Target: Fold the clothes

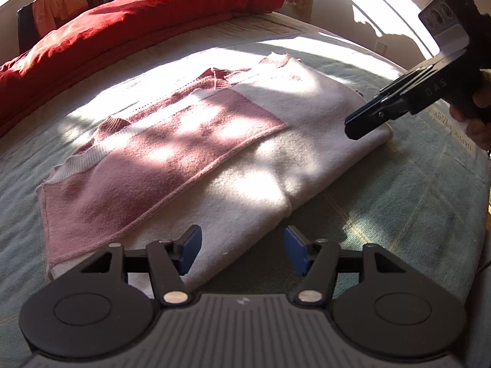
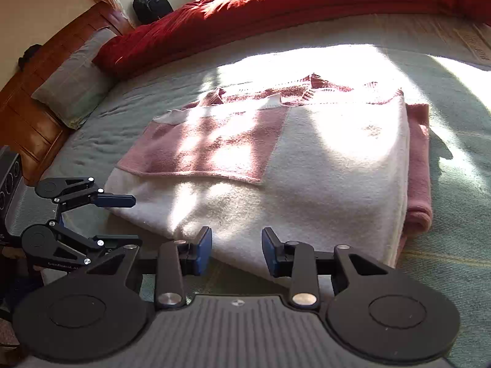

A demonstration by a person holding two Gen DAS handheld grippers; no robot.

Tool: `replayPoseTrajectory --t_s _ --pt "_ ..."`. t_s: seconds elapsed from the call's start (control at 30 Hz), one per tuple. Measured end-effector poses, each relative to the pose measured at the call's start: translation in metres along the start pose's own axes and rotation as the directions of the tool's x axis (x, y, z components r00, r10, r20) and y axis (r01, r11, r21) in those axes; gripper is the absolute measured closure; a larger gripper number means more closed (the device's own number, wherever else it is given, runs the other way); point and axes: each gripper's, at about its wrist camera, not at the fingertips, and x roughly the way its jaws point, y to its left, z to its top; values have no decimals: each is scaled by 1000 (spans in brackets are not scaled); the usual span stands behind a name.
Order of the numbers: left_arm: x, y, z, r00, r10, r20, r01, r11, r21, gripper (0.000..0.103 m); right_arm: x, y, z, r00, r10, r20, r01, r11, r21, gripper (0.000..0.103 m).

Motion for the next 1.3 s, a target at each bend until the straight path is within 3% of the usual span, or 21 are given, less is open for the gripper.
replayPoseTrajectory --t_s 0.13,0.2,0.27,0.37,0.5,0.63,0.8,0.87,0.93,1.07,1.13,1.3 --pt "22 -12 6 995 -103 4 103 995 -4 42 39 14 4 996 77 -43 -74 995 64 65" --pt "28 -8 -1 997 -70 -27 70 998 1 42 46 9 -1 997 47 -61 -42 997 71 65" --pt "29 5 -10 997 -32 -64 31 999 -24 42 45 0 -9 997 5 -71 1 997 76 79" --pt "5 40 -38 997 -51 -62 43 992 -122 41 19 -29 -21 998 -19 -56 27 990 138 79" --pt "-21 65 -68 990 51 -133 -74 983 -168 45 -10 -52 -34 997 -66 -49 74 979 191 79" --pt "-53 75 -76 996 66 -57 -77 972 -221 41 -29 -42 -38 996 -90 -4 90 980 178 65" --pt "-52 82 -57 997 73 32 -62 964 -257 39 -26 -28 -33 997 -68 46 58 979 198 65" --pt "-40 86 -51 995 89 32 -77 958 -277 39 -25 -29 -33 994 -86 61 71 973 219 65" --pt "-31 92 -53 990 139 -15 -137 944 -299 38 -24 -31 -34 991 -110 76 88 966 242 64" --pt "-30 104 -72 981 182 -75 -196 921 -338 39 -31 -61 -48 970 -235 59 202 920 335 61" --pt "-43 103 -78 974 213 -83 -228 914 -335 39 -39 -75 -55 975 -212 67 172 911 376 64" --pt "-69 105 -59 976 218 7 -205 925 -319 39 -56 -62 -43 968 -216 130 164 930 328 61"
